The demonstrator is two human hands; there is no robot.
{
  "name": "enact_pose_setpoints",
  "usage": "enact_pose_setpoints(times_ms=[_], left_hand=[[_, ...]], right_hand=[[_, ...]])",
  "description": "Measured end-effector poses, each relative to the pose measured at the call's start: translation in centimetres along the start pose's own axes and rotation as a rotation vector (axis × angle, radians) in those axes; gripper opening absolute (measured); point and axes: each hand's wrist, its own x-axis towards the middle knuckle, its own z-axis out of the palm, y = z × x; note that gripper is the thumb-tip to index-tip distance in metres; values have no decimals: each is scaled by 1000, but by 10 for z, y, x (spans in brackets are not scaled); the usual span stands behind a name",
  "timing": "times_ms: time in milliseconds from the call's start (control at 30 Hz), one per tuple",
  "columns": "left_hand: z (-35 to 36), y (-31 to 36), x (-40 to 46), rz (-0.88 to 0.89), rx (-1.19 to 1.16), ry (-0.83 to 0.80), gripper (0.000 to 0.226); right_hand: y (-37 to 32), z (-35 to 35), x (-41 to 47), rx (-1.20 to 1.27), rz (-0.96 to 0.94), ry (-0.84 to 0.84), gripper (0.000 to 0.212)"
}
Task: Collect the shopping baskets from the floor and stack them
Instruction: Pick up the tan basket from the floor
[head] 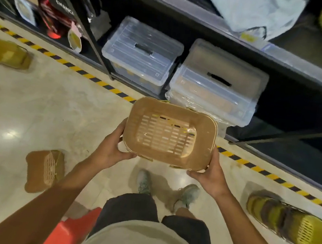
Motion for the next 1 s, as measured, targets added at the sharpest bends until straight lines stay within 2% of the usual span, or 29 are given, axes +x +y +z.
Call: enact_pose_setpoints(times_ms=[300,400,533,733,867,1000], left_hand=[[98,85,4,68,56,-177,116],[153,123,-3,106,81,-231,119],[248,175,-17,197,112,-352,115],[426,243,-45,310,89,-578,116],[533,283,-65,376,76,-718,112],[612,310,-70,382,51,-820,108]], right_hand=[[47,-94,-94,158,-2,161,114],[73,-137,-138,111,-53,268,112],[114,-209,-216,156,-66,411,118],[188,-313,-347,211,25,632,130],[237,-369,-420,260,66,765,119],[277,-412,-457,259,103,834,115]])
